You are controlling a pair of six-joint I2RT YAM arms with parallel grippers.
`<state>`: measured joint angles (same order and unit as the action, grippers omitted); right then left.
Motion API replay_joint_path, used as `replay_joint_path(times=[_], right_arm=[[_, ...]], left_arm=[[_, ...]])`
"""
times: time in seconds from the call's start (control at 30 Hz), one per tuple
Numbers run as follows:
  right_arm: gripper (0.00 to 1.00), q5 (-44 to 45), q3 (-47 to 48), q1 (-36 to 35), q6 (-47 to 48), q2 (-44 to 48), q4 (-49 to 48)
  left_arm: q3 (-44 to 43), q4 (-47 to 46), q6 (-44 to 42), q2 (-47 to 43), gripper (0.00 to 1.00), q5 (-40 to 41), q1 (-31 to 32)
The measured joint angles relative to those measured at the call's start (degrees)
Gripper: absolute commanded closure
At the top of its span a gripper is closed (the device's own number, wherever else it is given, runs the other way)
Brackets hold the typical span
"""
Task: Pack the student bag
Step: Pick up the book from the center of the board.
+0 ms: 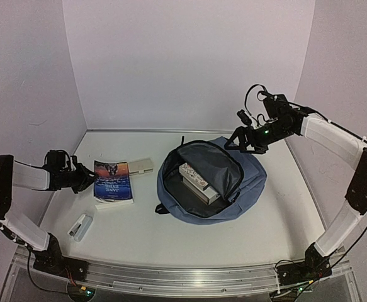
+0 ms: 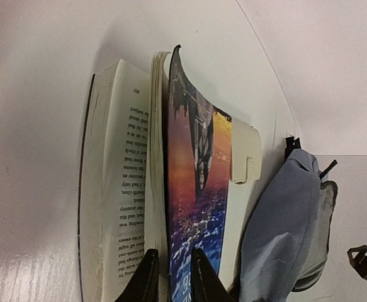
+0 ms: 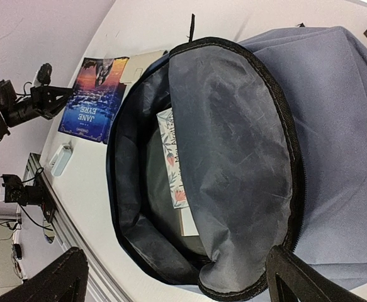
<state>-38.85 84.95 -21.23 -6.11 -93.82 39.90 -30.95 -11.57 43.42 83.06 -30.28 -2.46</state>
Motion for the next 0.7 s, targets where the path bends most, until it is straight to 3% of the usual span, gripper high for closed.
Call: replay_joint_path(times=[0.13, 0.23, 0.3, 0.4, 0.53, 0.6, 0.7], right_arm=[[0.02, 0.0, 0.0, 0.0, 0.0, -0.2, 0.0], [0.02, 0.0, 0.0, 0.0, -0.1, -0.3, 0.0], [0.02, 0.0, 0.0, 0.0, -0.2, -0.3, 0.0], [0.02, 0.0, 0.0, 0.0, -0.2, -0.5, 0.0], [0.02, 0.0, 0.0, 0.0, -0.2, -0.7, 0.0], [0.02, 0.0, 0.0, 0.0, -0.2, -0.7, 0.0], [0.02, 0.0, 0.0, 0.0, -0.2, -0.7, 0.0]], left_arm=[[0.1, -2.9, 0.4, 1.9, 0.68, -1.7, 0.0], [-0.1, -3.5, 0.2, 4.6, 0.66, -2.2, 0.0], [-0.2, -3.7, 0.4, 6.8, 0.71, -2.8, 0.0], [-0.2, -5.3, 0.9, 8.4, 0.9, -4.1, -0.1], [-0.2, -7.0, 1.8, 8.8, 0.98, -5.5, -0.1], [0.0, -7.6, 2.0, 8.1, 0.95, -6.0, 0.0], [0.4, -8.1, 2.0, 6.2, 0.8, -6.3, 0.2]])
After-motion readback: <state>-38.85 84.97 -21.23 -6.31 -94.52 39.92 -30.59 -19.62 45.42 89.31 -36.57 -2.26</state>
